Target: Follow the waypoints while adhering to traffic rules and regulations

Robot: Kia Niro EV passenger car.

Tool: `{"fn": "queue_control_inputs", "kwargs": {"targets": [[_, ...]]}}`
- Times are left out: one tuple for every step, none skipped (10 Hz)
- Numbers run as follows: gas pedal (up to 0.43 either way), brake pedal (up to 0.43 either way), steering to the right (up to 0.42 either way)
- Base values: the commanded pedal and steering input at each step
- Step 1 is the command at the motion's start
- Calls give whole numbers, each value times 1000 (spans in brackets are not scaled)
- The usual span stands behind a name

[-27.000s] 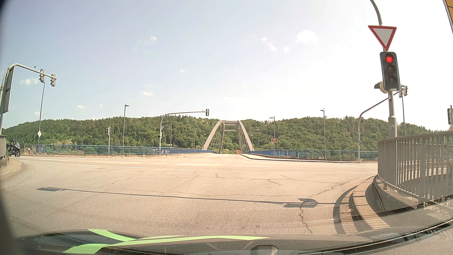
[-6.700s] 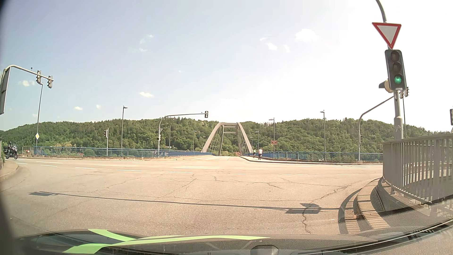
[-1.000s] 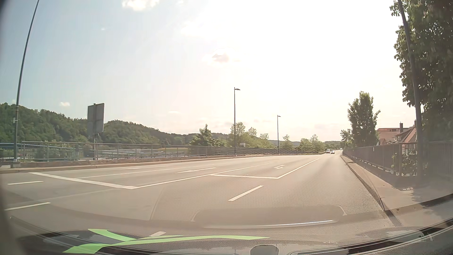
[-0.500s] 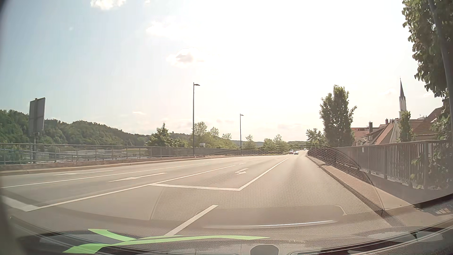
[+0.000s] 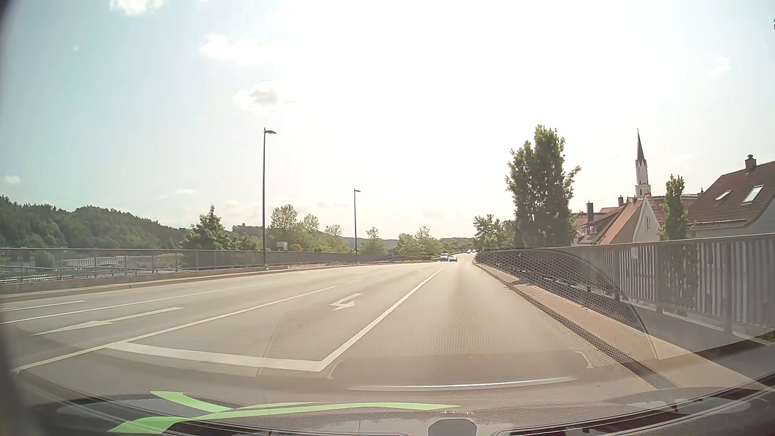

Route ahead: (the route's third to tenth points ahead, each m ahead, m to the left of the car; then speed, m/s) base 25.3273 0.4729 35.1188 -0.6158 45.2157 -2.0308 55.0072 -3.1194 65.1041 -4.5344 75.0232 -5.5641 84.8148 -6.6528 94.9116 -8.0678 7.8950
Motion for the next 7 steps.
{"fn": "queue_control_inputs", "kwargs": {"targets": [[248, 0, 45], [248, 0, 36], [248, 0, 30], [248, 0, 27], [248, 0, 26], [248, 0, 26], [248, 0, 25]]}}
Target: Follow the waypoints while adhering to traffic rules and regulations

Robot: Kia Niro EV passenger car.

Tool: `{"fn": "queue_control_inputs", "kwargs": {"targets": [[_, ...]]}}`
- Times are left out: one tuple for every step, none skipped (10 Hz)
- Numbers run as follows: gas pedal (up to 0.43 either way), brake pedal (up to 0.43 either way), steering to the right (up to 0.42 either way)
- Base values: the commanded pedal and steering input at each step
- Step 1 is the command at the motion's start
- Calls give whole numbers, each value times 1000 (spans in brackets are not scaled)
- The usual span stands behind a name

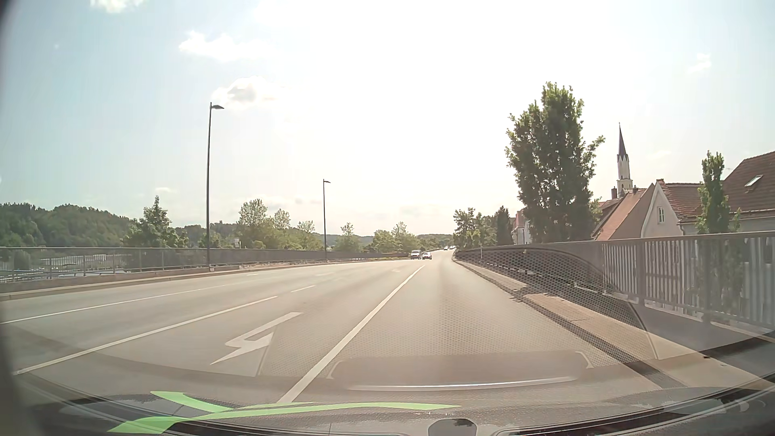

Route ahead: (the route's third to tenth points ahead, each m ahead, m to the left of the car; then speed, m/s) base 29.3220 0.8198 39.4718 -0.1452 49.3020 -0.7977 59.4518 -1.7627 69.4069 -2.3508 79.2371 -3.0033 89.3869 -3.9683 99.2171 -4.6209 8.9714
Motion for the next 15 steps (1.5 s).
{"fn": "queue_control_inputs", "kwargs": {"targets": [[248, 0, 23], [248, 0, 23], [248, 0, 23], [248, 0, 23], [240, 0, 20], [240, 0, 17], [240, 0, 15], [240, 0, 14], [240, 0, 14], [248, 0, 13], [248, 0, 12], [240, 0, 11], [220, 0, 8], [197, 0, 4], [197, 0, 4]]}}
